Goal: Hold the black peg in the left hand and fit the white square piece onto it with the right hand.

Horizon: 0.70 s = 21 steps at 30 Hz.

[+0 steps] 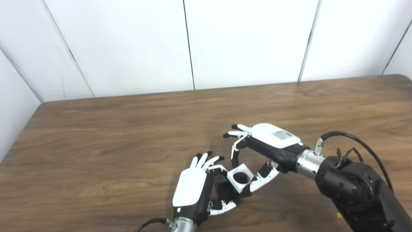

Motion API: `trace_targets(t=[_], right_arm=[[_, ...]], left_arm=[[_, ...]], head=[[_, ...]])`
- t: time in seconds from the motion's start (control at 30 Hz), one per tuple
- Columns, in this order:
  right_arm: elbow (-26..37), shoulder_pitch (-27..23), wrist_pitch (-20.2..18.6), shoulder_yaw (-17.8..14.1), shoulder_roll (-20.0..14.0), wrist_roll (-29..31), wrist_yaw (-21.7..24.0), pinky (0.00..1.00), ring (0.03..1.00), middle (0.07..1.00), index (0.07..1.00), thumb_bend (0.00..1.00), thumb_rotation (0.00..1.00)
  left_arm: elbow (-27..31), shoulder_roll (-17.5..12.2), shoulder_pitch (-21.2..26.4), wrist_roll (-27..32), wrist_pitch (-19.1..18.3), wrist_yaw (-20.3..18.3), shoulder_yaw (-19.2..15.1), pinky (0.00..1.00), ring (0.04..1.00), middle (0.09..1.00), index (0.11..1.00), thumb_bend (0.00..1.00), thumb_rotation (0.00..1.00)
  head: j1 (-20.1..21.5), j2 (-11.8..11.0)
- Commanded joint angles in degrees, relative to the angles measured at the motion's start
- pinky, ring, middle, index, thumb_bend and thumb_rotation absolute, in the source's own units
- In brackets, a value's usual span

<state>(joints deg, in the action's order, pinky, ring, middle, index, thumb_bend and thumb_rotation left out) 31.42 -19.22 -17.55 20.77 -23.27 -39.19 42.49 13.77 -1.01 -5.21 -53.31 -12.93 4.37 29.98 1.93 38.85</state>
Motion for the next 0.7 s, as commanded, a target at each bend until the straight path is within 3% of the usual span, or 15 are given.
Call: trace_targets(t=[0.0,0.67], right_arm=[[0.00,-1.75,0.57,-1.34,-0.38,0.64,-0.86,0.96,1.000,0.925,0.493,0.52,0.15],[-2.70,-1.62,1.07,-1.23,0.72,0.48,-2.37,0.95,1.000,0.930,0.493,0.52,0.15]], left_arm=[[-1.56,1.33,-1.79,-1.38,-1.13,-0.38,0.66,1.00,0.963,0.861,0.489,0.52,0.06],[-1.60,1.63,-1.61,-1.17,-1.26,-0.18,1.37,1.00,0.959,0.861,0.489,0.52,0.06]], head=[[0.03,0.07],[-0.14,-0.16]])
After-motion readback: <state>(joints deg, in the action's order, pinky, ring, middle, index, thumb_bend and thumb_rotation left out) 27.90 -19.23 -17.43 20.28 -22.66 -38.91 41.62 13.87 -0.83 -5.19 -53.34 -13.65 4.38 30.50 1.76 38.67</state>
